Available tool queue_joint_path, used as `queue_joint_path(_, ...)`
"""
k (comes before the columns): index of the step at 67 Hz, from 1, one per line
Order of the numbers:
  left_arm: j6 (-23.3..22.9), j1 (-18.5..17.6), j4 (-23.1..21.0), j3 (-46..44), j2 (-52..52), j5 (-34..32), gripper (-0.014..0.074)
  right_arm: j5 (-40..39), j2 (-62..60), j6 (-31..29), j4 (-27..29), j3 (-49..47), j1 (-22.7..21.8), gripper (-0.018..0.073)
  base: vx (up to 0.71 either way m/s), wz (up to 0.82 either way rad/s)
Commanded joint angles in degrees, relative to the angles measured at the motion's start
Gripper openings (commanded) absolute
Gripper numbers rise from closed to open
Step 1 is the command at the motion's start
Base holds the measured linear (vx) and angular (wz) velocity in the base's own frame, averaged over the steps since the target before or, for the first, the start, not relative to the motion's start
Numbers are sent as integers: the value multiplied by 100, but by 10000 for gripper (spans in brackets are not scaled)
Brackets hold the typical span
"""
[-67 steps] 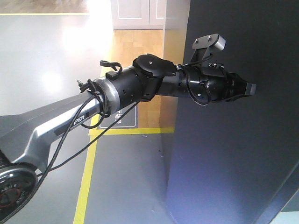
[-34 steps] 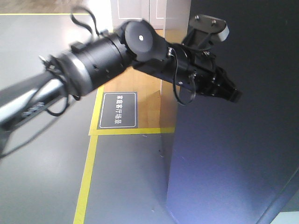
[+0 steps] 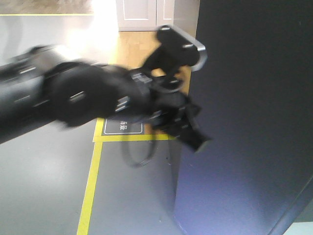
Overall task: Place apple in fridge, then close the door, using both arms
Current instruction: 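Pull the left gripper back from the closed door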
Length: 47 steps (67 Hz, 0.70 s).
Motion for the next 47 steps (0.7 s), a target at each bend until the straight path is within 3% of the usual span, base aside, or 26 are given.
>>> queue_joint_path(1,-492,-20,339,615,-890,-706,-6,-347,61,-40,116,-124,-1,540,0,0)
queue_joint_path(30,-3204,-20,2594,2773,-3517,-15,-6,-347,61,-40,103,-124,-1,540,0,0)
queue_joint_path(37,-3509,-20,2834,3253,-4097,14,-6,-347,61,-40,103,-124,-1,540,0,0)
queue_joint_path(47,-3563,-20,2845,3800,-4776,-14,-6,-347,61,-62,97,-124,-1,539,0,0)
